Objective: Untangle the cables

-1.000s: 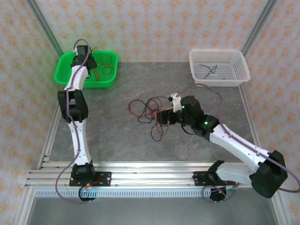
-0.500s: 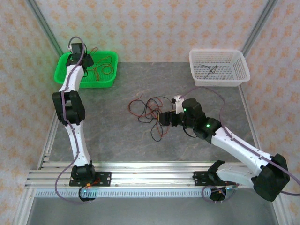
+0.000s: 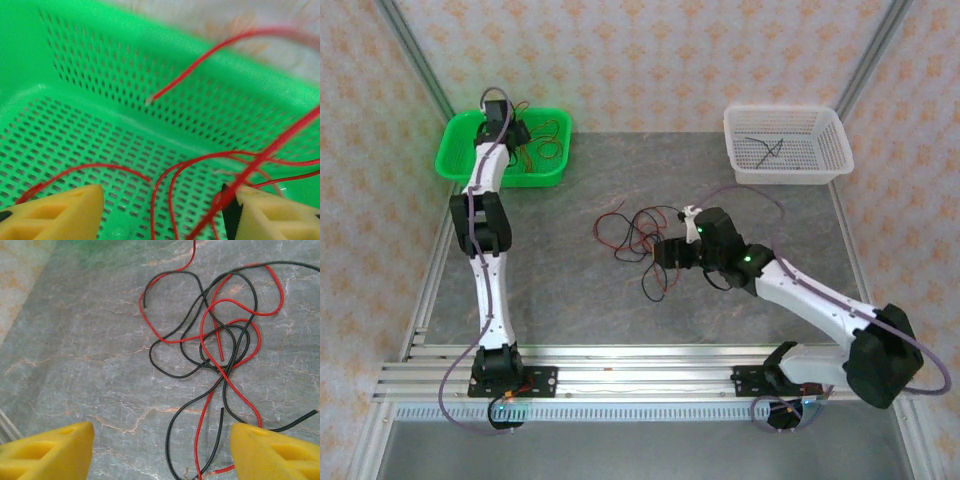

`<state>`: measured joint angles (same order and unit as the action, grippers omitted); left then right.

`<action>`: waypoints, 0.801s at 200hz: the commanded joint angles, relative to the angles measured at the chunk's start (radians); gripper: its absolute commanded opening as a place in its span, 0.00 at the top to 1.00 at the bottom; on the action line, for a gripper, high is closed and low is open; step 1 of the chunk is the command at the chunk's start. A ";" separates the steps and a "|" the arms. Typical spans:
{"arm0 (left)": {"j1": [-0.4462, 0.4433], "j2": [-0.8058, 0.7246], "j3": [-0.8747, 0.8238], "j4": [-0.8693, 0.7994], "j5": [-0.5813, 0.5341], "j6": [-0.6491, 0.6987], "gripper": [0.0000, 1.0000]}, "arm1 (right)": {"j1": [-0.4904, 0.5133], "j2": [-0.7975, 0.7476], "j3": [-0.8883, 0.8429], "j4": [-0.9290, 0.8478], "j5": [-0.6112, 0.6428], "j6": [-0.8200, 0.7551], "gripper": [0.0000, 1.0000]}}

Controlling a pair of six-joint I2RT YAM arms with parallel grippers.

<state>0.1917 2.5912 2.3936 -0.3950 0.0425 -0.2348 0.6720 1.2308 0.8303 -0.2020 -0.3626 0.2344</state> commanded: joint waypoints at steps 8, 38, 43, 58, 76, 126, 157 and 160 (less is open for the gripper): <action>0.009 0.033 0.031 0.036 -0.110 -0.012 0.33 | 0.006 0.072 0.079 0.000 0.006 -0.022 0.28; 0.038 0.025 0.017 0.017 -0.280 -0.096 0.30 | 0.006 0.129 0.104 0.019 -0.018 -0.022 0.29; 0.048 0.021 0.008 0.011 -0.301 -0.118 0.29 | 0.006 0.134 0.104 0.023 -0.022 -0.021 0.29; 0.082 0.004 -0.025 0.003 -0.322 -0.177 0.29 | 0.006 0.143 0.102 0.027 -0.027 -0.020 0.29; 0.118 -0.030 -0.088 0.013 -0.315 -0.221 0.29 | 0.006 0.142 0.093 0.030 -0.025 -0.018 0.29; 0.138 -0.118 -0.198 0.067 -0.329 -0.196 0.29 | 0.006 0.141 0.087 0.038 -0.031 -0.018 0.29; 0.134 -0.145 -0.202 0.070 -0.246 -0.192 0.29 | 0.006 0.136 0.090 0.033 -0.029 -0.027 0.29; 0.134 -0.147 -0.200 0.071 -0.236 -0.192 0.29 | 0.006 0.135 0.091 0.031 -0.026 -0.029 0.29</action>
<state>0.3462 2.5221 2.1979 -0.3542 -0.2417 -0.4217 0.6720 1.3766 0.9035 -0.1860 -0.3904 0.2249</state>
